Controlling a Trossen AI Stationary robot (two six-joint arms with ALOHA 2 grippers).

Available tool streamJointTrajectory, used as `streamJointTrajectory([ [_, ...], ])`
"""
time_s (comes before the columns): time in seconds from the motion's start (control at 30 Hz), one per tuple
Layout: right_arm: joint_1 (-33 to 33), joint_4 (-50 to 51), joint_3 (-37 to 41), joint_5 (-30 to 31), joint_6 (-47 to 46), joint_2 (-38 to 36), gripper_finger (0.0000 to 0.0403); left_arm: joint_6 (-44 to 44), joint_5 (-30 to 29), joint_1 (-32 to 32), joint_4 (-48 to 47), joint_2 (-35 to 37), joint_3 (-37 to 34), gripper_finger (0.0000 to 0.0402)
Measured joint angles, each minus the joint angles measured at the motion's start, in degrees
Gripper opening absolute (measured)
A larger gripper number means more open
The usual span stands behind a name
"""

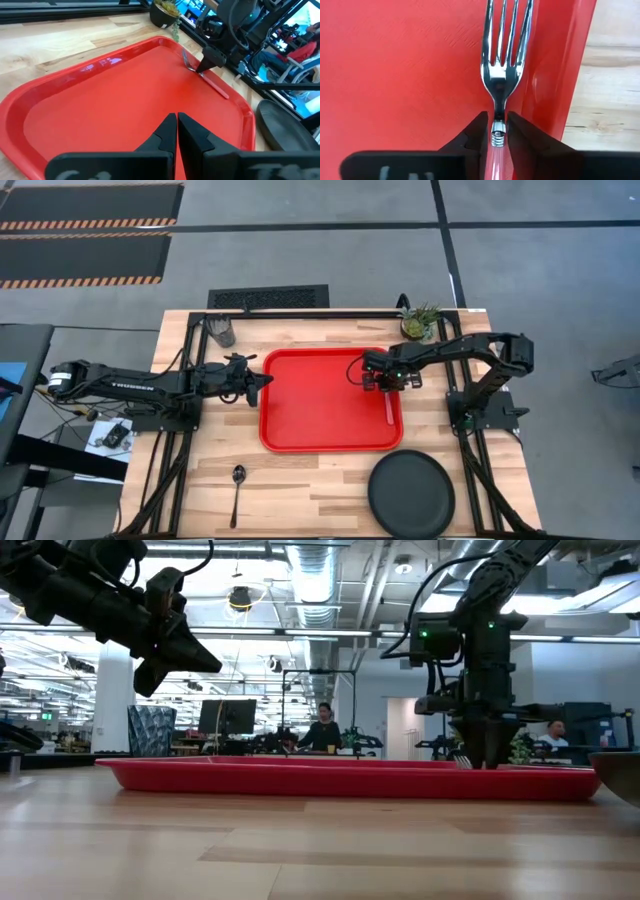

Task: Pick and place plate/cup/fork/spoon on tray
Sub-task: Put the pink fork on the red tray, then put the blue cup to the top left of the red tray

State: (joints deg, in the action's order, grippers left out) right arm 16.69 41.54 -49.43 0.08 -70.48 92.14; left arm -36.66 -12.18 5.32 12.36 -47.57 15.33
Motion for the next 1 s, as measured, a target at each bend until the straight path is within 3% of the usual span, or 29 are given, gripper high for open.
streamJointTrajectory([
  [0.33, 1.10, 0.93, -0.57, 0.02, 3.01, -2.83, 0.0113, 0.05, 1.57, 0.02, 1.11, 0.77, 0.03, 0.0000],
  [0.53, 1.09, 1.24, -2.58, 0.32, 11.54, -9.35, 0.0110, 2.30, 1.26, 0.33, -6.52, 2.19, 5.56, 0.0000],
  [0.67, 0.33, -8.50, -2.58, -0.10, 26.34, -12.36, 0.0078, 5.22, 3.22, 3.85, -17.14, 2.15, 11.16, 0.0000],
  [0.83, 0.17, -24.44, -2.58, -7.84, 39.56, -11.92, 0.0011, 10.98, 9.14, 13.31, -35.64, 1.69, 19.52, 0.0000],
  [1.0, -0.24, -38.97, -2.58, -15.14, 46.03, -8.80, 0.0018, 16.93, 13.34, 24.40, -50.14, 0.32, 27.83, 0.0000],
])
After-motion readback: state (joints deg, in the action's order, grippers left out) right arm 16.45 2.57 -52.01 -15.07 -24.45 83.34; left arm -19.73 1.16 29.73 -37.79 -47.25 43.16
